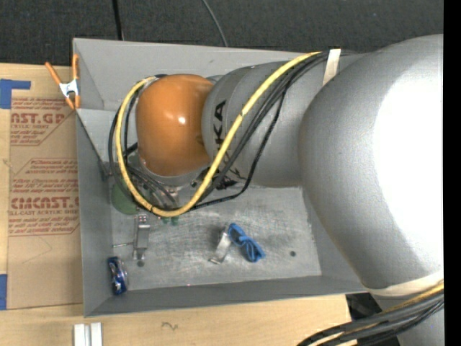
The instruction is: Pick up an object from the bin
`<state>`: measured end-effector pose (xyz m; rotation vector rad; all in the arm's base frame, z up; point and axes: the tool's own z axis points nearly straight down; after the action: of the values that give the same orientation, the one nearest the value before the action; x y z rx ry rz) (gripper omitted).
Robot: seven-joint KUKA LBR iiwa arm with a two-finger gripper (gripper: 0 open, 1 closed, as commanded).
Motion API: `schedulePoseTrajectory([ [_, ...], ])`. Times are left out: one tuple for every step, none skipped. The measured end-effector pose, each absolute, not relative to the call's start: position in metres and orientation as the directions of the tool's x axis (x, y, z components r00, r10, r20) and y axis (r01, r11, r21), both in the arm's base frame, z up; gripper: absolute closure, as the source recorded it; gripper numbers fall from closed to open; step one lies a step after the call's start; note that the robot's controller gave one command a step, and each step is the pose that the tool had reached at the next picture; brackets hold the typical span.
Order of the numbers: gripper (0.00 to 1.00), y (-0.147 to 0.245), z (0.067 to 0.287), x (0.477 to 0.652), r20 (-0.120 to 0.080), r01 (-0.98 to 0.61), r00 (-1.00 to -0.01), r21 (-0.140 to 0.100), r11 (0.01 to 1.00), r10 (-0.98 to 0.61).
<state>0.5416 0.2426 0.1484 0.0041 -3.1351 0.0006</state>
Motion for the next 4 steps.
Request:
schedulePoseTrajectory([
  [0.0,0.148,0.068,0.526,-0.004,-0.034,-0.999,0.002,0.999,-0.034],
  [0.0,0.075,0.072,0.51,-0.008,-0.112,-0.994,0.0,0.994,-0.112],
  [0.0,0.008,0.071,0.536,-0.007,-0.248,-0.969,-0.001,0.969,-0.248],
  [1.0,0.011,0.072,0.536,-0.008,-0.25,-0.968,0.0,0.968,-0.25],
])
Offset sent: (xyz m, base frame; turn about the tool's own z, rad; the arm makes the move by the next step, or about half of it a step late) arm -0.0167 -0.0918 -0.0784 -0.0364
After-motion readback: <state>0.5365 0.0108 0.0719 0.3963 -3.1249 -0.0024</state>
